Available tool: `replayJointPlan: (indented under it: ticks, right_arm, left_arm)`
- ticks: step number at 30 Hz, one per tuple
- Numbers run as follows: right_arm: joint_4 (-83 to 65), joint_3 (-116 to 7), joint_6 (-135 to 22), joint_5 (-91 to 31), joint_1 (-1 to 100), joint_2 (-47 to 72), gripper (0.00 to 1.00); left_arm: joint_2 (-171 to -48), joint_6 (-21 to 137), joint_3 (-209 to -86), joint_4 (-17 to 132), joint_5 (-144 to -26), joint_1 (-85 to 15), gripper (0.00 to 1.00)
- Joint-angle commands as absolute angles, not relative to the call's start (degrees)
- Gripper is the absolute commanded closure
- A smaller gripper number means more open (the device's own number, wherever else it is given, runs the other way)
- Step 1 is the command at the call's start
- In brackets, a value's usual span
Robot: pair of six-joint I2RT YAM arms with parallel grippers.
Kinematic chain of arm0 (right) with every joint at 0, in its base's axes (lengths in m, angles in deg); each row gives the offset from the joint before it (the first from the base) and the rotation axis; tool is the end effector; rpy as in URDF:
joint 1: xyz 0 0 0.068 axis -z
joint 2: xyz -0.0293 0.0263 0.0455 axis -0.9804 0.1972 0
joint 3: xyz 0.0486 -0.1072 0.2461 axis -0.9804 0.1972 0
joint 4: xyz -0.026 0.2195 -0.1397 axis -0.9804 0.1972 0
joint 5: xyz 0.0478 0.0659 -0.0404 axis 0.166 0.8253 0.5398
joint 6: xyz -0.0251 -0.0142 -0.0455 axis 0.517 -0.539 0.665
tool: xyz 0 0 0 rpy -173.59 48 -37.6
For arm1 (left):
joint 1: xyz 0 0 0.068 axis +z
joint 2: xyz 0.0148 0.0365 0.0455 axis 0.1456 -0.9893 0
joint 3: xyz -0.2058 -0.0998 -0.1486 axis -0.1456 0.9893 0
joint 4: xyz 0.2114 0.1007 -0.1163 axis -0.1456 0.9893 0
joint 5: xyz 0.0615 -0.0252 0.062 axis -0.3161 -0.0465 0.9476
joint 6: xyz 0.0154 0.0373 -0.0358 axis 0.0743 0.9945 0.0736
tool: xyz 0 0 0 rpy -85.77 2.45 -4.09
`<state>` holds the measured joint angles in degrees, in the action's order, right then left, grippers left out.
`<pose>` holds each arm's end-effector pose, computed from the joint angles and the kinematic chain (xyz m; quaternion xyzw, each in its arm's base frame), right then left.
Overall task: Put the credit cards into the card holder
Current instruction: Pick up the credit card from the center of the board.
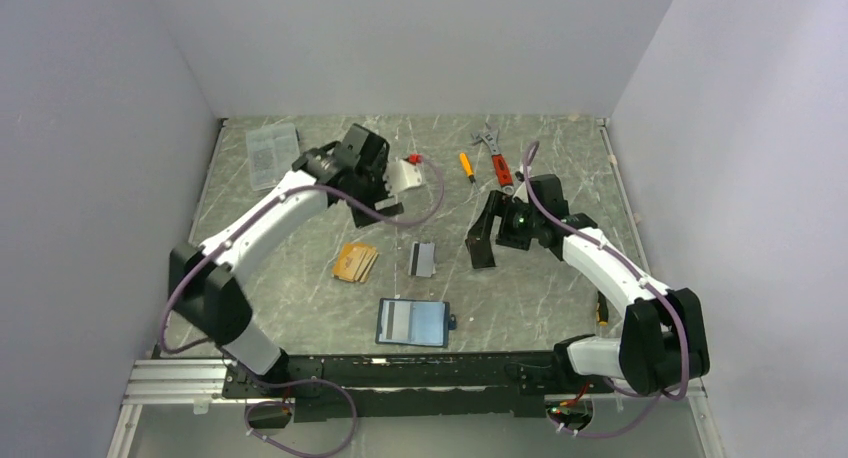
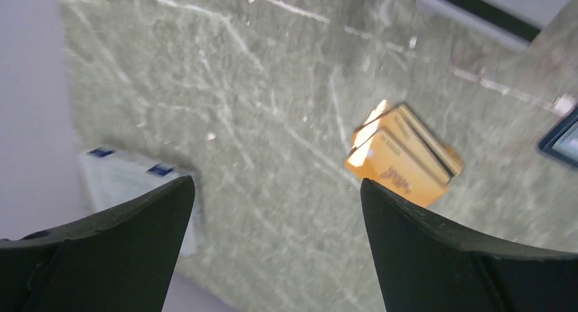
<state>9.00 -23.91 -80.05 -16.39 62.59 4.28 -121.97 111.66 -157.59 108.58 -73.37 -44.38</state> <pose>0.2476 0.0847 0.2271 0.0477 0.9146 0.3021 0.2645 0.2625 -0.1880 0.3240 0.5938 0.7436 0.0442 0.3042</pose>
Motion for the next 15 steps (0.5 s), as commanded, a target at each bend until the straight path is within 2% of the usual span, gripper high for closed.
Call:
replayJointPlan:
  ticks: [1,9,15]
  right_arm:
    - [8.4,-24.8,-79.6,-25.5,65.3,4.7,0.17]
    - [0.5,-20.4,-81.3,-22.0,71.3,10.6,0.19]
    - [-3.7,-19.0,-82.3,-18.9,71.4,15.5,0.19]
  left_arm:
    - [-128.2,102.6,-164.7,114.4,-88.5,-41.3,0.01]
    - [-143.8,82.5,-174.3,105.5,-108.2,-42.4,0.01]
    - [-147.7,70.9,-170.2,92.7,-113.4,-43.0,0.12]
